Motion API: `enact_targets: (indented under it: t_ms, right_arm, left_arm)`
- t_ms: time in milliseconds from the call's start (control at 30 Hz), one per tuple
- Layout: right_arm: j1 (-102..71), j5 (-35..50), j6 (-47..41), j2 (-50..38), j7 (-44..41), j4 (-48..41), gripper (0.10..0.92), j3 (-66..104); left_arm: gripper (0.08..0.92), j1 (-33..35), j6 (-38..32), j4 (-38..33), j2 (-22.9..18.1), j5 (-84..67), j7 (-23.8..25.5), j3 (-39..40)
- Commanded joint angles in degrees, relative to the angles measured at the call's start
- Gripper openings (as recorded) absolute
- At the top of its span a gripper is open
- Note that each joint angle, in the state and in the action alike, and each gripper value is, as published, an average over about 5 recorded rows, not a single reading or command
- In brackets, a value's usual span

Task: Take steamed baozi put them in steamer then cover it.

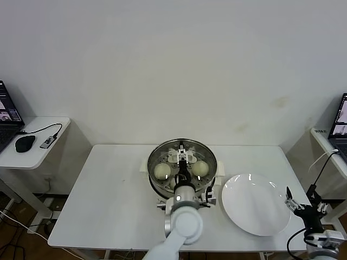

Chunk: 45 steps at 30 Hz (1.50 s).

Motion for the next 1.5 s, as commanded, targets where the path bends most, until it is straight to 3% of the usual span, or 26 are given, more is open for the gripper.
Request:
enact_targets:
  t_ms: [33,267,533,700,900,1133,1367,1500]
  right_arm:
    - [-0.1,0.2,0.0,0.0,0.1,0.0,0.823,0.1]
    - [-0.8,1.0,0.0,-0.3,0.0,0.8,0.823,-0.7]
    - [-3.2,0.7,1.6,-0.9,-0.9,2.5,0.823,-4.6]
    - [-4.0,-0.1,3.5,-0.9,-1.0,2.3,0.823,-7.5]
    - [-4.8,-0.9,5.1,-1.4,-0.6,1.7,0.823,-11.1]
    - [-7.2,-1.9,7.1,-2.2,0.2,1.8,0.823,-15.3]
    - [-12.1,-1.7,5.3,-3.1,3.4,4.9,0.823,-16.2]
    - [-14.6,-0.3,1.3,-4.3,3.5,8.3,0.823,-15.9]
  left_arm:
    - [0.820,2.4,1.9,-5.1,0.5,0.3,2.3,0.1]
    - [0.823,5.2,1.0,-14.1,2.9,-3.3,2.0,-0.8]
    - [0.823,9.5,-7.4,-25.7,10.3,-31.2,-10.0,-15.9]
    - [0.823,12.4,-14.5,-25.5,13.6,-54.5,-20.5,-26.6]
    - [0.823,19.5,-30.3,-17.8,13.8,-76.8,-27.9,-39.5]
    - [0.823,33.5,-43.1,-14.5,11.9,-92.1,-27.5,-45.2]
    - [0.823,40.4,-44.0,-12.9,9.8,-97.2,-28.4,-44.7]
    - [0.823,43.3,-40.8,-12.5,9.8,-97.1,-27.2,-44.0]
